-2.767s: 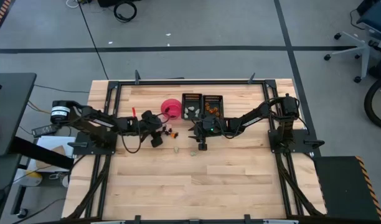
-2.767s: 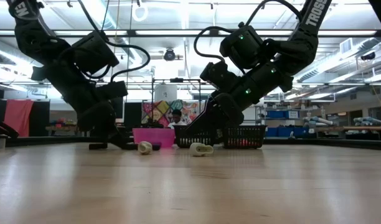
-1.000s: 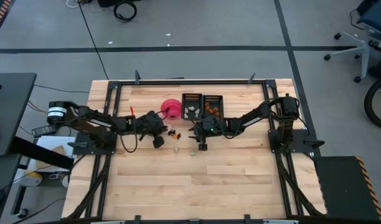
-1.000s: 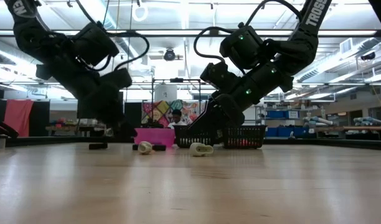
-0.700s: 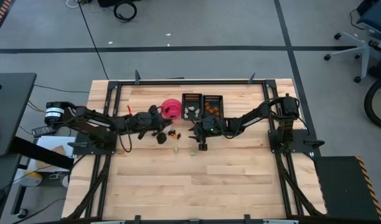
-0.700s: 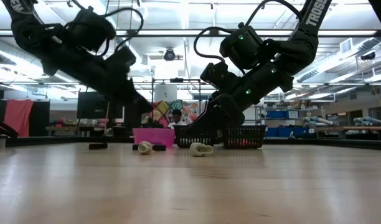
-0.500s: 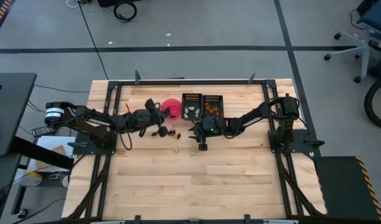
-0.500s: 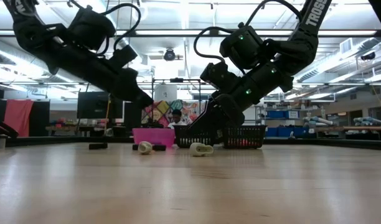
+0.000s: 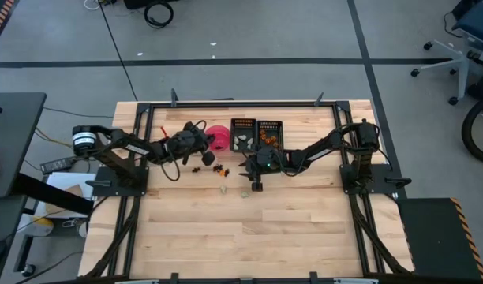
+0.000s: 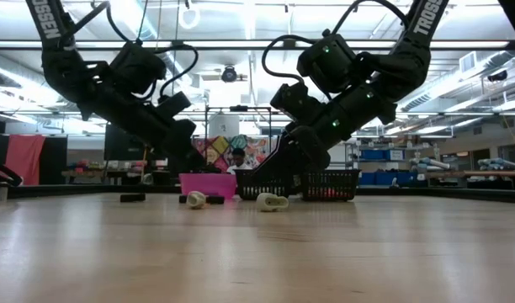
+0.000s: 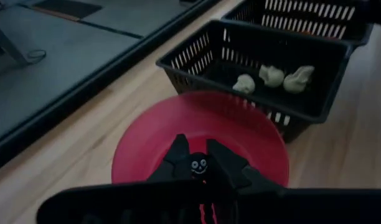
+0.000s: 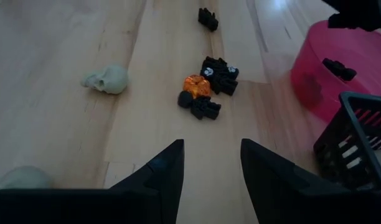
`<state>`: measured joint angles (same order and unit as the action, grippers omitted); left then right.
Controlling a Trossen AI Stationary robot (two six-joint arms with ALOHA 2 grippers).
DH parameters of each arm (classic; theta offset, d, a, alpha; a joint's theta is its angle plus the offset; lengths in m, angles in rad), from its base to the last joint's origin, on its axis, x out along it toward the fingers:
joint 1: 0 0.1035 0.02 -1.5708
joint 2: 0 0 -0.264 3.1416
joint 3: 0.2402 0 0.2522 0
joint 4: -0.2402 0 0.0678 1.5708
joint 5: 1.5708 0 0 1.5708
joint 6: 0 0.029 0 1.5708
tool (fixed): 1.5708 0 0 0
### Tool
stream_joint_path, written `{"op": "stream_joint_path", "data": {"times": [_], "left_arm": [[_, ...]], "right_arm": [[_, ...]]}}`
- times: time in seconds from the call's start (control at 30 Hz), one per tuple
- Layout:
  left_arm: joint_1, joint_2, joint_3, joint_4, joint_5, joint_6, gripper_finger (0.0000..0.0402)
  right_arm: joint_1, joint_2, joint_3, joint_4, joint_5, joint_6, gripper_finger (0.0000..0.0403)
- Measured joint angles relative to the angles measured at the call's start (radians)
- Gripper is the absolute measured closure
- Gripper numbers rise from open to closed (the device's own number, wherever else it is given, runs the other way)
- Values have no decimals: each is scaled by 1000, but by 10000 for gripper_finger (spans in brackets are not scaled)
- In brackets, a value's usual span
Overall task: Sort Halloween decoration
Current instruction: Put the black skeleton toy into the red bowl
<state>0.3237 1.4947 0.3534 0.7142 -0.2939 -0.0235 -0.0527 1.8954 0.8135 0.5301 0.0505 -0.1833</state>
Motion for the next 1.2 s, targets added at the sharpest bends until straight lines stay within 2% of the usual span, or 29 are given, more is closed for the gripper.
{"op": "stream_joint_path", "data": {"times": [0.4,0.53,0.7,0.8,1.07,1.13,1.2], "left_arm": [[-1,-6,0,2,45,-1,298],[-30,-34,0,-18,41,20,296],[-150,-103,1,-82,38,152,298],[-217,-140,0,-174,25,171,299],[-295,-162,0,-497,19,-33,299],[-312,-162,-5,-506,18,-56,299],[-326,-162,-43,-446,19,-69,299]], "right_arm": [[5,0,0,0,0,-3,241],[5,0,0,0,0,-3,241],[6,0,0,-9,0,0,241],[7,0,0,-13,0,1,241],[15,0,0,-13,0,1,241],[15,0,0,-13,0,1,240],[16,0,0,-14,0,1,241]]}}
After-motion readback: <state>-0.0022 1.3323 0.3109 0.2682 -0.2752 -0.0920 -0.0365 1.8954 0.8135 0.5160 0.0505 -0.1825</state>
